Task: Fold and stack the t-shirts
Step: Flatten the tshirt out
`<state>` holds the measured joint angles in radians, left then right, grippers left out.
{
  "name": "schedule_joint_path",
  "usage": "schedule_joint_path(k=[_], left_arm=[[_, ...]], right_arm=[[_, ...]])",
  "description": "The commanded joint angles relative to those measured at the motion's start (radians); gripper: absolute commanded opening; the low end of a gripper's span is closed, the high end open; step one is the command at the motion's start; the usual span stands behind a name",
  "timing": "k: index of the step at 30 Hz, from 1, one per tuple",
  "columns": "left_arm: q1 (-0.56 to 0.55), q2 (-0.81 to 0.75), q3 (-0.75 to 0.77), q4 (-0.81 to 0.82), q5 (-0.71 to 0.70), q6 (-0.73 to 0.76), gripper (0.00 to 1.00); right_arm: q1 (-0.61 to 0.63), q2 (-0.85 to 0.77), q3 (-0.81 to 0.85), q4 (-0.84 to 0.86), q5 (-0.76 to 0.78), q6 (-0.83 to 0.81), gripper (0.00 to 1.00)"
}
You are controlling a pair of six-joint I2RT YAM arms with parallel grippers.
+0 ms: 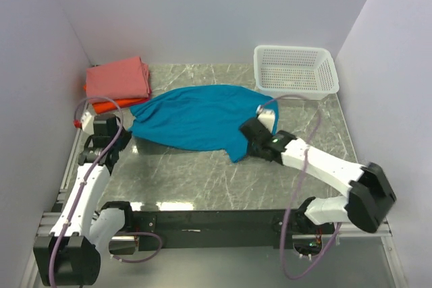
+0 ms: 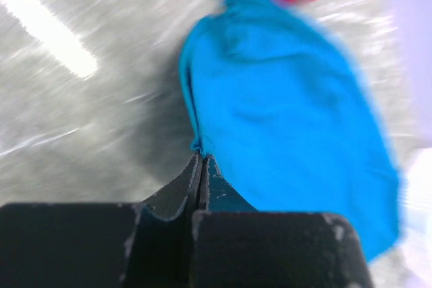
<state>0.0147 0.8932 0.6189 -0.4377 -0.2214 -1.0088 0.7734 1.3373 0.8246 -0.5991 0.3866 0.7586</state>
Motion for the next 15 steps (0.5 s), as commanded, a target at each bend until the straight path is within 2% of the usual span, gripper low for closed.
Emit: schedule_joint_path(k=[1, 2, 8, 15], left_arm=[[-0.01, -0.05, 0.131, 0.037, -0.015, 0.009, 0.01], [-0.048, -0.053, 0.149, 0.046, -0.033, 0.007, 0.01], [-0.081, -0.014, 0.385, 0.021, -0.102, 0.05, 0.01], [-0.091, -0.016, 0.688, 0.007, -0.079, 0.127, 0.01]], right_arm=[[-0.051, -0.154, 0.155, -0.016, 0.17, -0.053, 0.0], [-0.069, -0.18, 0.2, -0.01, 0.179, -0.068, 0.0], [-0.23, -0.337, 0.381, 0.079, 0.176, -0.246, 0.0], [-0.264, -0.362, 0.707, 0.042, 0.155, -0.43, 0.0]])
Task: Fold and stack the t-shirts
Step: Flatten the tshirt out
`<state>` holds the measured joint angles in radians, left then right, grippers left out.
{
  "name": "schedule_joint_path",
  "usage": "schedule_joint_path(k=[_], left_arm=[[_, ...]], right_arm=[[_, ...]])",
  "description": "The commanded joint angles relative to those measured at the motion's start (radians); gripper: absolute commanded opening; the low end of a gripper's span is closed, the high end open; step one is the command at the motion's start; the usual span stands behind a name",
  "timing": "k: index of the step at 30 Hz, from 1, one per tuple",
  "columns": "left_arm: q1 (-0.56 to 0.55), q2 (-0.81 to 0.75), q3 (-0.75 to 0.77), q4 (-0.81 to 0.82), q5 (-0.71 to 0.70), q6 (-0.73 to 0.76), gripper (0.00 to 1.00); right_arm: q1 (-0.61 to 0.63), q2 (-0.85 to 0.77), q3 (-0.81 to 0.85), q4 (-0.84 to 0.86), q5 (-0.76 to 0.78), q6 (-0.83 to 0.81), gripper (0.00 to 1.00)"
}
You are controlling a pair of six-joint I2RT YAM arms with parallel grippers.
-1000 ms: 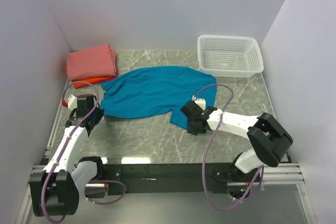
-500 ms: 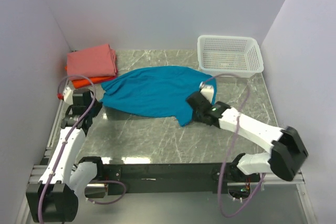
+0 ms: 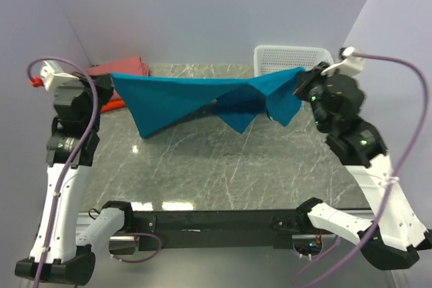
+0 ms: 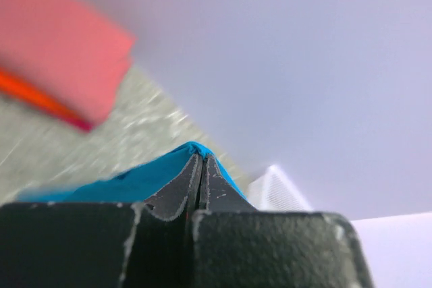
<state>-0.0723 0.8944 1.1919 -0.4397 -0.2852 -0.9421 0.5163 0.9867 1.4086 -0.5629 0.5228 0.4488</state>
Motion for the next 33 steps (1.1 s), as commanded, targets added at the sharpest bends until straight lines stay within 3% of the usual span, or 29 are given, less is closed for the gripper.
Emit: schedule_joint_path(k=[1, 6, 13, 18, 24, 30, 33], left_arm=[[-0.004, -0.028, 0.144, 0.01, 0.0, 0.066, 0.01], [-0.004, -0.057, 0.325, 0.009, 0.05, 0.115, 0.01], [-0.004, -0.064, 0.557, 0.004, 0.178, 0.178, 0.01], [-0.004, -0.051, 0.658, 0.021, 0.178, 0.206, 0.01], [-0.004, -0.006, 0.551, 0.082, 0.135, 0.19, 0.01], [-0.004, 0.107, 0.221, 0.16, -0.046, 0.224, 0.01], [-0.003, 0.204, 0.017, 0.252, -0.106, 0.217, 0.01]], right_arm=[[-0.007, -0.008, 0.201, -0.008, 0.017, -0.16, 0.0], [-0.007, -0.035, 0.4, -0.045, 0.002, -0.264, 0.0], [-0.007, -0.079, 0.691, -0.127, -0.159, -0.386, 0.0], [-0.006, -0.106, 0.757, -0.131, -0.21, -0.44, 0.0], [-0.007, -0.096, 0.568, -0.033, -0.057, -0.49, 0.0], [-0.016, 0.038, 0.249, 0.04, 0.038, -0.451, 0.0], [-0.042, 0.12, 0.028, 0.09, -0.064, -0.389, 0.0]])
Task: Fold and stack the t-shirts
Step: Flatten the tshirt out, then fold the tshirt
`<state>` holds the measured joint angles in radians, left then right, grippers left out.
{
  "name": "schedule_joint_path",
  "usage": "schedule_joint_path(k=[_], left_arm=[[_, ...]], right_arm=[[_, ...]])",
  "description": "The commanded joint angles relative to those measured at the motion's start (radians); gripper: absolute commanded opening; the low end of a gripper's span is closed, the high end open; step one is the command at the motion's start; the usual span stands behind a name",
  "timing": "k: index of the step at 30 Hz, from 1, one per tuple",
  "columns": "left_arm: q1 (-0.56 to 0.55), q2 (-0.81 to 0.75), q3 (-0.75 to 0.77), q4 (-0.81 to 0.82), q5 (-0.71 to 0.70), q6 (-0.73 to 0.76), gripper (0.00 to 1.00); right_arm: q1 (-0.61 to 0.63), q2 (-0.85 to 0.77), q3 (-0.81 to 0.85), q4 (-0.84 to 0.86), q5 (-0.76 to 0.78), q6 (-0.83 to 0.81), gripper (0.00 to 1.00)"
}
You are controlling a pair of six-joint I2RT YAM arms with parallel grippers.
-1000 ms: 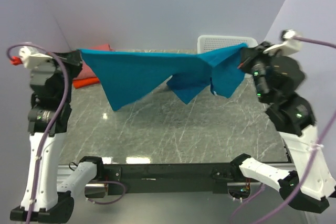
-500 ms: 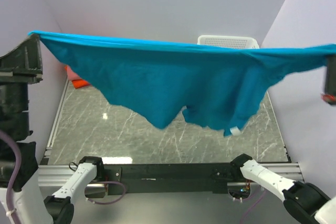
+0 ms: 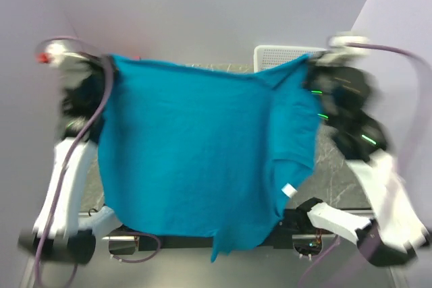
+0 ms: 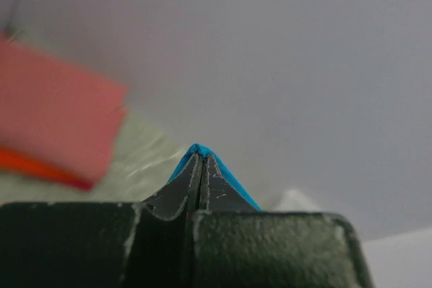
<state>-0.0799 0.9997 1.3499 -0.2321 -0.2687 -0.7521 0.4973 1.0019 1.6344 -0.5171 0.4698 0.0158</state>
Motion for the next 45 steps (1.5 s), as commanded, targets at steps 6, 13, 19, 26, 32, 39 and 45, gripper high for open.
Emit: schedule_joint_path(k=[6, 13, 19, 26, 32, 39, 45], left_arm=[[0.005, 0.324, -0.34, 0.171, -0.176, 0.007, 0.01], [0.005, 0.614, -0.293, 0.194, -0.204, -0.006, 0.01], [0.006, 0.752, -0.196, 0.152, -0.179, -0.027, 0.01], [0.006, 0.719, -0.219, 0.106, -0.214, -0.061, 0.01], [0.006, 0.611, -0.284, -0.019, -0.306, -0.098, 0.01], [0.011, 0.47, -0.38, -0.108, -0.294, -0.138, 0.01], [0.011, 0.421, -0.419, -0.252, -0.316, -0.237, 0.01]], right_arm=[[-0.043, 0.303, -0.456, 0.228, -0.224, 0.102, 0.0], [-0.048, 0.617, -0.368, 0.226, -0.24, 0.095, 0.0], [-0.048, 0.713, -0.292, 0.171, -0.208, 0.111, 0.0], [-0.049, 0.617, -0.327, 0.059, -0.223, 0.246, 0.0], [-0.042, 0.414, -0.523, 0.034, -0.347, 0.384, 0.0], [-0.029, 0.215, -0.703, 0.034, -0.488, 0.492, 0.0], [0.006, 0.118, -0.808, -0.004, -0.502, 0.569, 0.0]])
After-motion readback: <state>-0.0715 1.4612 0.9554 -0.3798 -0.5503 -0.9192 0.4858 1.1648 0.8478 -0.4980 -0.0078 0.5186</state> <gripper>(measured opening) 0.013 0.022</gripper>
